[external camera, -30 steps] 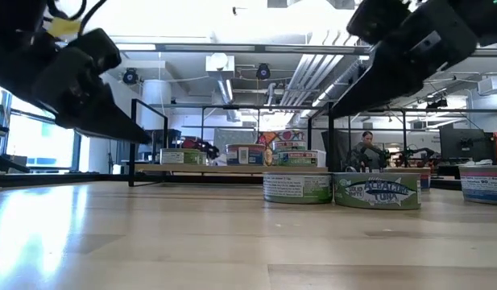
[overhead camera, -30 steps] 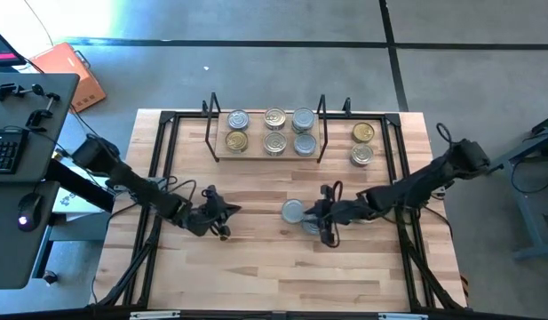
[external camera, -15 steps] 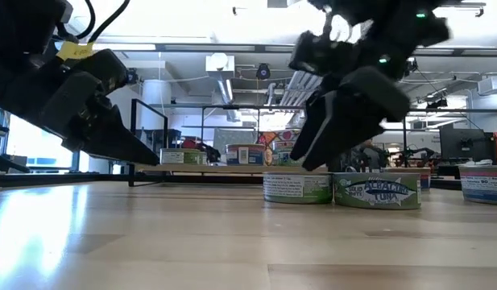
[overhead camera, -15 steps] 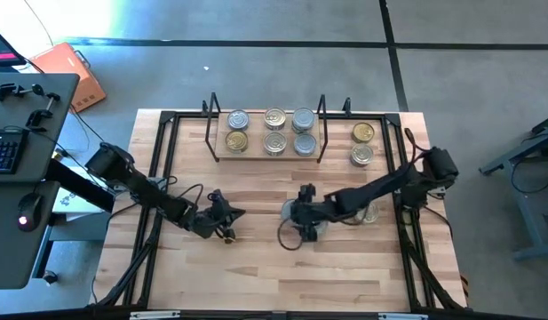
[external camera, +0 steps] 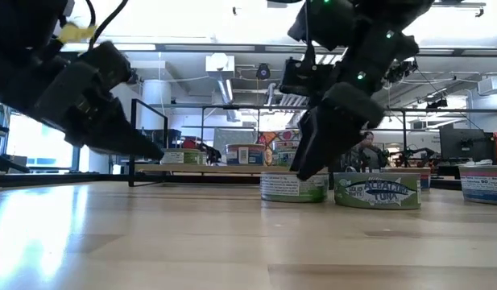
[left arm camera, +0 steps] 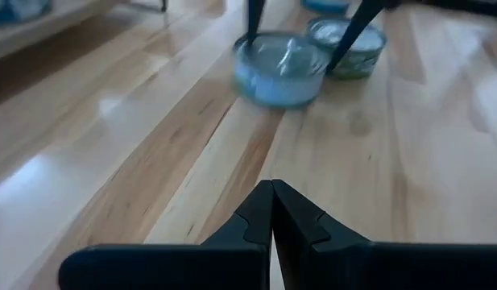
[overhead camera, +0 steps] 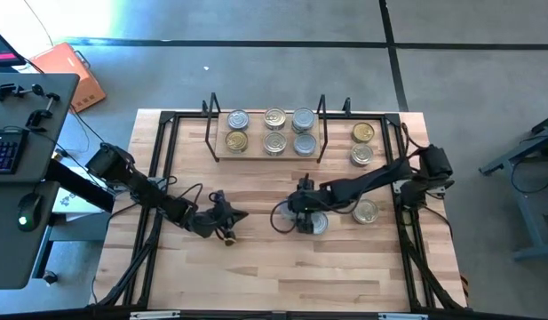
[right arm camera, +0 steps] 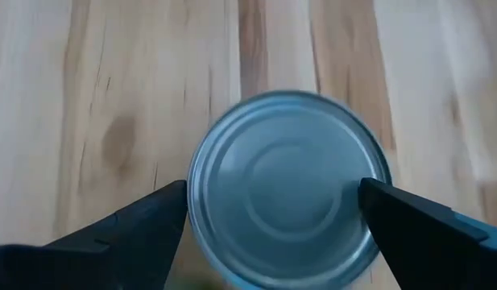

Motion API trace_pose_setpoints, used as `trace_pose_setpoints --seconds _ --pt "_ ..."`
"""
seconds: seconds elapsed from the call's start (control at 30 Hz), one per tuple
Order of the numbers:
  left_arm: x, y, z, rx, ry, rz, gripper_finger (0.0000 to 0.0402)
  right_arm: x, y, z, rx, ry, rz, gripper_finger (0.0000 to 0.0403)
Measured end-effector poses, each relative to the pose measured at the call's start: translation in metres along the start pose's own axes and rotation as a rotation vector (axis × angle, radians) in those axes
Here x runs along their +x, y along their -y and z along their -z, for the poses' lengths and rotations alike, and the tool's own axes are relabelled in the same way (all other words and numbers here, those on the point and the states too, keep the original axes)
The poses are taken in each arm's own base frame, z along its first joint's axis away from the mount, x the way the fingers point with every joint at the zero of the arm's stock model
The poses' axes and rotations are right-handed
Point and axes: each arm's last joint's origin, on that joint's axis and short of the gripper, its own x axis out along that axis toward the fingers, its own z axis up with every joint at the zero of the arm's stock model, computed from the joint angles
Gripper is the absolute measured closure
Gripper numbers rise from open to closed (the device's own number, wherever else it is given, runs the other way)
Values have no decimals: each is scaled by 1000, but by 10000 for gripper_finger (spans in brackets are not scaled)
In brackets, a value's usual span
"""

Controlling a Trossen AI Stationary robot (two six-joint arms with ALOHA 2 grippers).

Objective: Stack canned seafood by type on shelf
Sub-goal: Stack the green-white tuna can on top of the green-white tuna can on the shelf

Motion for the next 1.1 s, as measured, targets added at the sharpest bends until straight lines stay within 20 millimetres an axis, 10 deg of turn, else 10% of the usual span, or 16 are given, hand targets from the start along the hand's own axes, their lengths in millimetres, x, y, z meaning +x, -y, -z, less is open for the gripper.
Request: trace_pose_setpoints --seconds 0.33,0.57,0.77,1.1 --pt "6 20 -28 58 53 25 401 42 -11 -31 64 275 -23 45" --pt "2 13 -20 -30 -63 -38 402 7 -22 -57 -16 405 -47 45" --pt "5 10 -9 -92 -112 -77 402 -18 -20 -24 -18 357 13 45" --pt "26 4 0 -129 -146 -57 401 19 -6 24 68 262 -38 44"
